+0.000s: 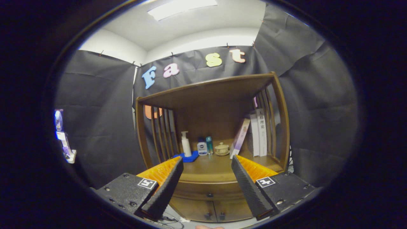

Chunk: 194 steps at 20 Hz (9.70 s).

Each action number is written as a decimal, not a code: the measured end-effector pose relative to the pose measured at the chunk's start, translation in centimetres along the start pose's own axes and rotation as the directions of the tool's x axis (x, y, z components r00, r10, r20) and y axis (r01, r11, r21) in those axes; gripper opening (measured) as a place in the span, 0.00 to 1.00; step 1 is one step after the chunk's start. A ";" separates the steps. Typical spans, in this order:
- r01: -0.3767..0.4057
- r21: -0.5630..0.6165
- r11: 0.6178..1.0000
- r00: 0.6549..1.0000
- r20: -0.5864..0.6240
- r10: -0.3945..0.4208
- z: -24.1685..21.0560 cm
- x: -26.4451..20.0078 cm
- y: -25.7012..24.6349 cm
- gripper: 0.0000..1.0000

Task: Pull open the drawer, take out the items inside it, and place them on the countertop above the cabinet.

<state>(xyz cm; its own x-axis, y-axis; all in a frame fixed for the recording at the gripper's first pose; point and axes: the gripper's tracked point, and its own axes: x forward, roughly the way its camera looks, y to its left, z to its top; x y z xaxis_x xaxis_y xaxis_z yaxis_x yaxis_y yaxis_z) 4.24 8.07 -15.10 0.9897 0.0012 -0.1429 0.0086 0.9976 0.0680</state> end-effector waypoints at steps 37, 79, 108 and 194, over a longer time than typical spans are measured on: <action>0.170 -0.175 0.970 0.917 -0.332 -0.220 -24.3 13.3 -2.0 0.36; 0.071 -0.204 0.976 0.912 -0.383 -0.146 -25.4 -1.5 -0.7 0.19; -0.118 -0.084 0.989 0.880 -0.470 0.065 -13.9 -4.5 5.6 0.90; 0.140 -0.078 0.987 0.680 -0.717 -0.154 -7.8 22.4 -2.9 0.17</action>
<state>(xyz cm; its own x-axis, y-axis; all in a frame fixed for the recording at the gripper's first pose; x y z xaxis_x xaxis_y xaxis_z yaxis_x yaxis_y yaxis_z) 25.30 5.77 -26.23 0.5697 -0.1033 -0.8154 0.1364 0.9902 -0.0301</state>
